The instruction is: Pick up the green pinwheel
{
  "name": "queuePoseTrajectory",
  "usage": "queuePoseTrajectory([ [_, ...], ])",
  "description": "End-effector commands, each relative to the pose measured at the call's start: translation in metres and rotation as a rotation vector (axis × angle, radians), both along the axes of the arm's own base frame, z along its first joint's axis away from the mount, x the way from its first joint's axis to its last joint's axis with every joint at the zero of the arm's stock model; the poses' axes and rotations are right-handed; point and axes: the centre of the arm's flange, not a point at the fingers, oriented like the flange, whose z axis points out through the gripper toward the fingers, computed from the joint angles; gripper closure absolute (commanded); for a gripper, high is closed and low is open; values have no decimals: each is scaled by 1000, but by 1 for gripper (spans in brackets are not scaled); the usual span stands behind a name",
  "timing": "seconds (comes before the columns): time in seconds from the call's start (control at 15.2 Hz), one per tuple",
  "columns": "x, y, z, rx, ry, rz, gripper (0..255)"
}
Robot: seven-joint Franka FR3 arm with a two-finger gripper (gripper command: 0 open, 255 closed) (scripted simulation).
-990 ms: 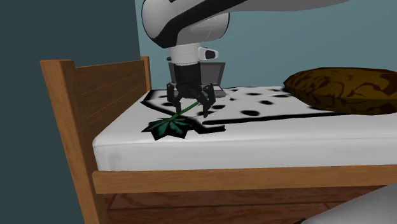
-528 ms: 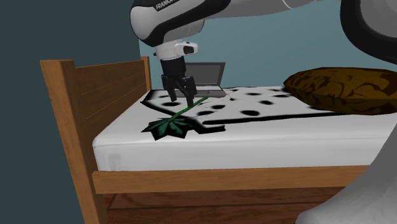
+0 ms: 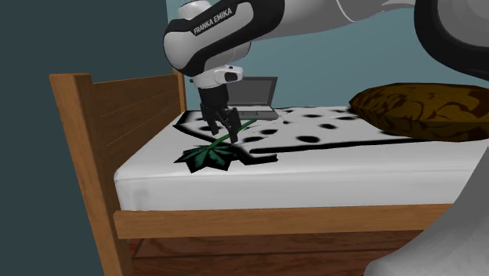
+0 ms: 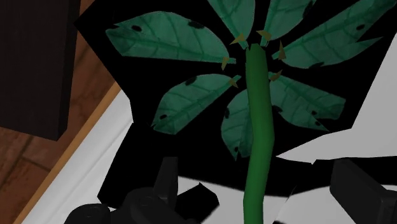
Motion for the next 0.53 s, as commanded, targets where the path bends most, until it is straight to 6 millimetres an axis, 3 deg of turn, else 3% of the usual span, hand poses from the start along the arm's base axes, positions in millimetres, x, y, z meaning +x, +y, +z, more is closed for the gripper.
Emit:
queuePoseTrajectory([
  [0.0,1,0,-3,0,-1,0,0],
  [0.07,1,0,-3,0,-1,0,255],
  [0.46,1,0,-3,0,-1,0,255],
])
